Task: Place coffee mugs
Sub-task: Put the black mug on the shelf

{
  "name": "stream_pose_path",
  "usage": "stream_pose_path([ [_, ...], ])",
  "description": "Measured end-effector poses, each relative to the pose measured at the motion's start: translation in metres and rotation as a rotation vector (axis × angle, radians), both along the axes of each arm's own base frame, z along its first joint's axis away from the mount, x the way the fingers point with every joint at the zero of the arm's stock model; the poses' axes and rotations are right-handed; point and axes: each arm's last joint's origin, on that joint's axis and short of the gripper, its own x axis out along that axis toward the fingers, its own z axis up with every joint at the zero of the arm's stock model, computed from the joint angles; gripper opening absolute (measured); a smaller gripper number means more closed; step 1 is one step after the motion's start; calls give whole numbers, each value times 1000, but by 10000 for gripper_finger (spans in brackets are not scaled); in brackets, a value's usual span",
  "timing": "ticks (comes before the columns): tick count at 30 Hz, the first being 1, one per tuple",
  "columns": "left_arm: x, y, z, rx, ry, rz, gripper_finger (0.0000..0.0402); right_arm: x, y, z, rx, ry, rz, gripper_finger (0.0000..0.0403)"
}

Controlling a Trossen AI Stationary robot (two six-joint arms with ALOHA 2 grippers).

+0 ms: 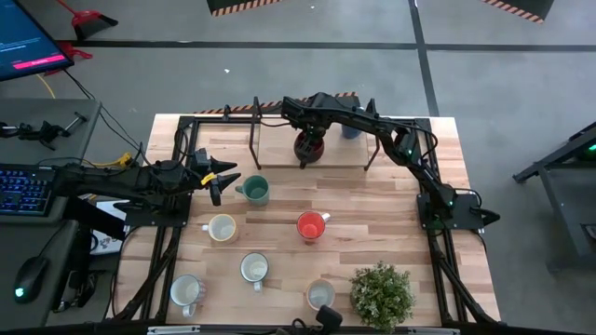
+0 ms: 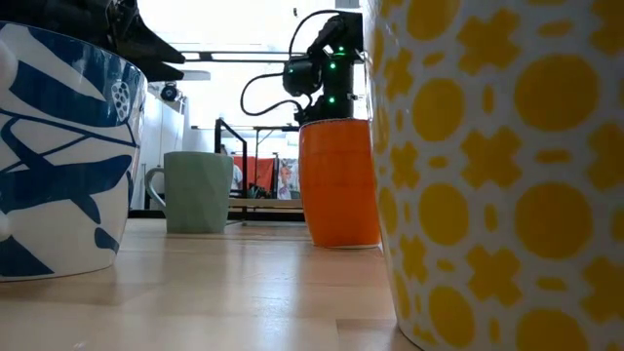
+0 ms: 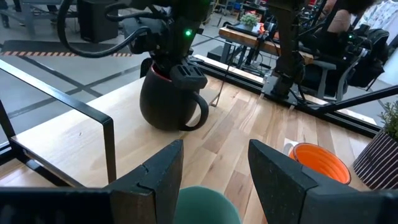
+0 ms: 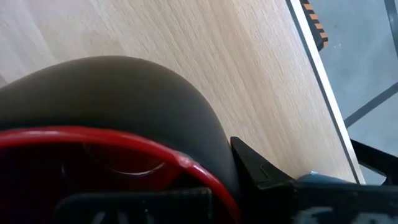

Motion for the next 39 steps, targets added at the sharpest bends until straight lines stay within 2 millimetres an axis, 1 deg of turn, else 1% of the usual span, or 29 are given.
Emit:
stream_pose_path([
  [5, 0, 0, 0, 0, 0, 0, 172, 1, 0, 0, -5, -11, 3, 2],
  [14, 0, 0, 0, 0, 3, 0, 172, 2, -1, 0, -15, -17, 14, 47],
  [22, 0, 0, -2, 1, 17, 0, 172, 1, -1, 3, -19, -14, 34, 64],
  [31, -1, 0, -2, 1, 24, 0, 172, -10, 3, 33, -47, -63, 37, 65],
  [39, 0, 0, -2, 1, 24, 0, 172, -25, 11, 69, -75, -127, 40, 64],
])
